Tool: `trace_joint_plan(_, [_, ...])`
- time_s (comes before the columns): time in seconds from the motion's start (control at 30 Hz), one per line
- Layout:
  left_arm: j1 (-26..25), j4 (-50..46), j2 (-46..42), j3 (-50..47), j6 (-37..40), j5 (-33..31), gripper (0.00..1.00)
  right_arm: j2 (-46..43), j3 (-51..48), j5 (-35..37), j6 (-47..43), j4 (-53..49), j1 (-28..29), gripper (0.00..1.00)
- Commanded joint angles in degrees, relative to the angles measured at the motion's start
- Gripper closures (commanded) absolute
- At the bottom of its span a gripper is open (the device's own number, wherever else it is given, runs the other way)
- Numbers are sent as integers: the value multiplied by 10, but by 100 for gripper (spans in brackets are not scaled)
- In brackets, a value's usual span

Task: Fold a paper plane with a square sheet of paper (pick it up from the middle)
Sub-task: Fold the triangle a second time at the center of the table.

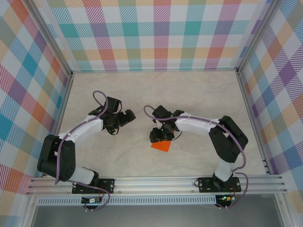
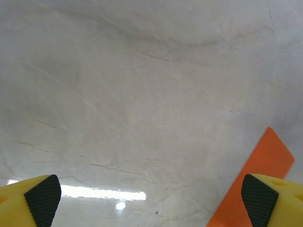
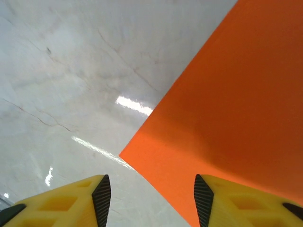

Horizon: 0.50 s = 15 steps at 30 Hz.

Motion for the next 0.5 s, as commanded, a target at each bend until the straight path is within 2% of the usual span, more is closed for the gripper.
trace_joint_plan(0.0, [-16, 25, 0, -10, 7, 64, 0, -29, 8, 63, 60, 1, -21, 45])
trace_joint_plan(0.1, [-30, 47, 1, -23, -6, 89, 0, -22, 4, 84, 96, -1, -41, 44])
trace_joint_plan(0.47, [-82, 112, 43, -38, -55, 142, 0, 36, 4, 82, 142, 8, -77, 43])
